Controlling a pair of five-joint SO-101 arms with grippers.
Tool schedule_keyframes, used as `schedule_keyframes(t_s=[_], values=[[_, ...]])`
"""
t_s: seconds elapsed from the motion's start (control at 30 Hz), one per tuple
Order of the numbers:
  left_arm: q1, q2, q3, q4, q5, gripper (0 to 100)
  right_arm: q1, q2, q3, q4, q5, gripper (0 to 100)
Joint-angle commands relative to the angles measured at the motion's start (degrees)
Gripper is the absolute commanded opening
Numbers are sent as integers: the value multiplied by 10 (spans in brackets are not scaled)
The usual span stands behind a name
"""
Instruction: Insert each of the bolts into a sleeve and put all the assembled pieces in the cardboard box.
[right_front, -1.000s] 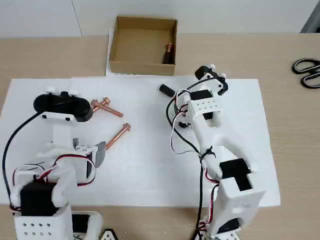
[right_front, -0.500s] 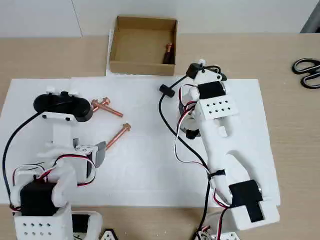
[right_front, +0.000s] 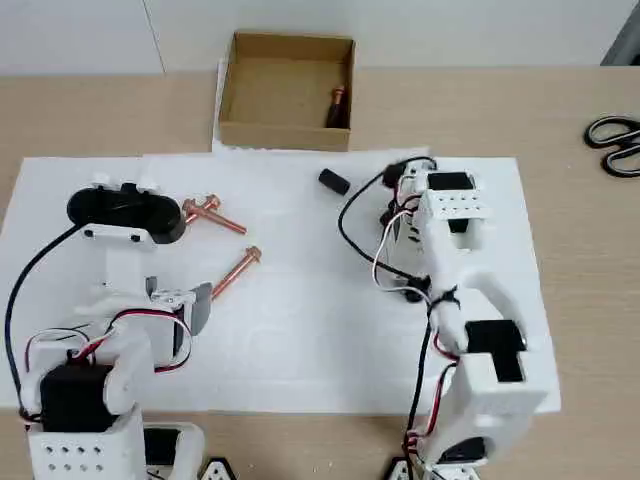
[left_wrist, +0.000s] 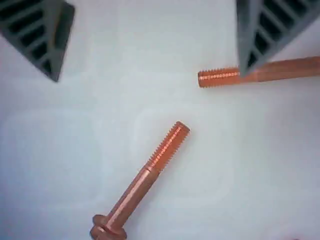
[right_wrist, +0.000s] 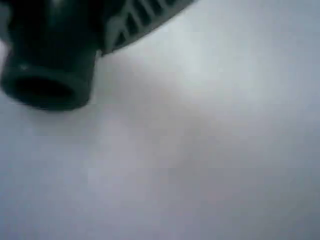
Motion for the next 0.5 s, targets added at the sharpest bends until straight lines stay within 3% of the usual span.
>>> schedule_keyframes(t_s=[0.0,0.23,0.47], values=[[-1,-4,-3,-4,-4,218,3,9,-13,-5,37,5],[-4,-4,-3,-4,-4,218,2,9,-13,0,47,134],[-2,-4,-3,-4,-4,218,3,14,-12,-4,60,133]])
